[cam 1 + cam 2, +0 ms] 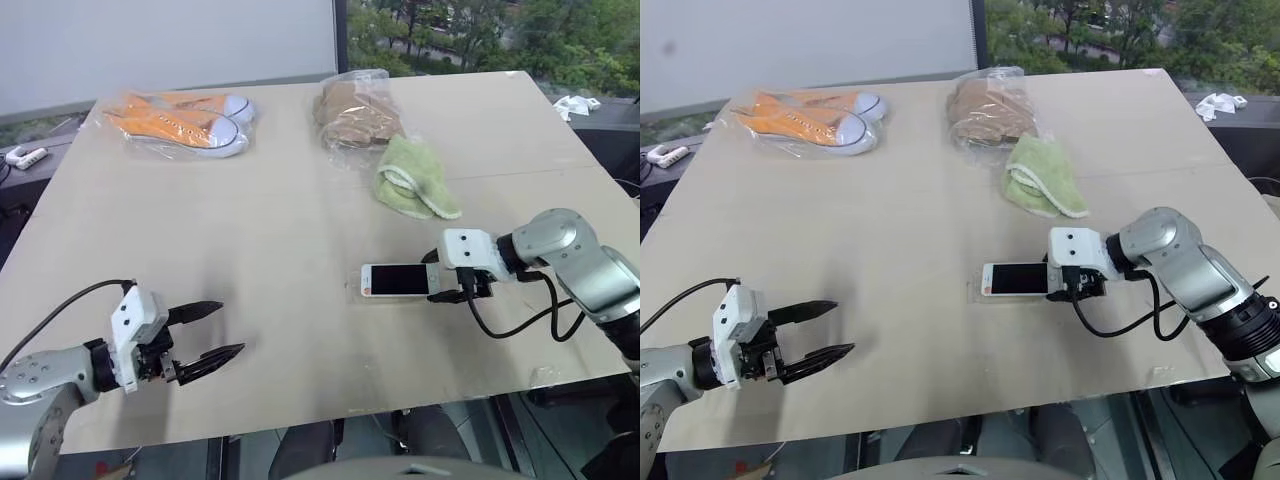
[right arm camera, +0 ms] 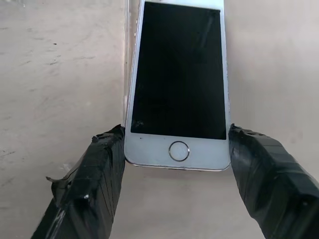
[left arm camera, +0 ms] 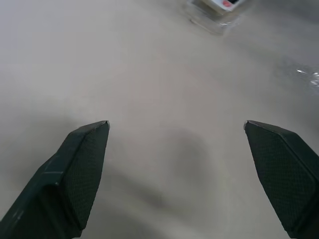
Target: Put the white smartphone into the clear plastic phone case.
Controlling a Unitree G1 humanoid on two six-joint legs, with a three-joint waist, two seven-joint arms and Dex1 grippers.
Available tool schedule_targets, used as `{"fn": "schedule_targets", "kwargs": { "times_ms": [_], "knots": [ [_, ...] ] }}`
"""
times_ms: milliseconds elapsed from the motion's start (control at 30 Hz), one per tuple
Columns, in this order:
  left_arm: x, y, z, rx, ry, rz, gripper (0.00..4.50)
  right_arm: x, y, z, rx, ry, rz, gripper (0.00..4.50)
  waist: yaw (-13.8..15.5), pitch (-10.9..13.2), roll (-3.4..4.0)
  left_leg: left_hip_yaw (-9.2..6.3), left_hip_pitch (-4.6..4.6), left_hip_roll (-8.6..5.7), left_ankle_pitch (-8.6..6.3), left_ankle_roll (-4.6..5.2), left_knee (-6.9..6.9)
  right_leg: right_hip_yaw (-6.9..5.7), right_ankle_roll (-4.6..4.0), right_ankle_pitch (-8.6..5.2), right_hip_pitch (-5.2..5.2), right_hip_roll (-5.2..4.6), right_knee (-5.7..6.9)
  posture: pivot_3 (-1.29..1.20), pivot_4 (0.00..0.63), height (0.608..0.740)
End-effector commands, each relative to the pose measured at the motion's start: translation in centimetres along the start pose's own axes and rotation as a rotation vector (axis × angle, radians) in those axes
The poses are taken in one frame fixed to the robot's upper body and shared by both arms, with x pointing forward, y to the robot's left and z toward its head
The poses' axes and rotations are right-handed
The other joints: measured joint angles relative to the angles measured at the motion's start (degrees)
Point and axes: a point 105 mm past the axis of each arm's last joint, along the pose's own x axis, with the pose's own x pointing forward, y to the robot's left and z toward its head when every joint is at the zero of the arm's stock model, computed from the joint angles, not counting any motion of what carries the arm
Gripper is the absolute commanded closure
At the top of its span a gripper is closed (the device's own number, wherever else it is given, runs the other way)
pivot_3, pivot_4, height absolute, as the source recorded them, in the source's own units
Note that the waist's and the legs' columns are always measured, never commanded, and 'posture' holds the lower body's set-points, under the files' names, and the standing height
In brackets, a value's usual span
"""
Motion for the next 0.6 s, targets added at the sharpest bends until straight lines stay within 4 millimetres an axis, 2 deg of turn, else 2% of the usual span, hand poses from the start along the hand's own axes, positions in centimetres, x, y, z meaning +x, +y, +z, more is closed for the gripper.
{"fn": "schedule_targets", "kwargs": {
  "times_ms": [33,200,400,600],
  "knots": [
    [1.0,0.8,1.6,0.078,-0.028,-0.077,0.00,-1.1,-0.1,-0.3,-0.057,0.012,-0.007,1.64,0.6,0.0,0.03,-0.01,0.00,-0.01,0.00,0.00,0.00,-0.03,0.00,0.00,0.01,-0.02,0.00,0.00,0.150,0.740],
    [3.0,1.3,3.1,0.140,-0.053,-0.180,0.00,-0.9,0.3,-0.2,-0.069,-0.004,0.002,1.64,0.5,0.0,0.03,-0.01,-0.01,-0.03,0.00,0.00,0.02,-0.03,0.01,0.01,0.00,-0.02,-0.02,0.00,0.150,0.740],
    [6.5,0.9,4.3,0.212,-0.079,-0.314,0.00,-0.7,0.3,-0.8,-0.067,0.016,-0.011,1.64,0.0,0.0,0.04,-0.02,-0.04,-0.03,0.01,0.01,0.02,-0.04,0.01,0.01,-0.01,0.00,-0.05,0.00,0.150,0.740],
    [10.0,1.1,5.9,0.288,-0.130,-0.336,0.00,-0.8,0.2,-0.9,-0.069,0.023,-0.014,1.64,-0.1,0.0,0.05,-0.02,-0.06,-0.03,0.01,0.01,0.17,-0.04,0.02,0.01,-0.02,0.02,0.06,0.00,0.150,0.740]
  ]
}}
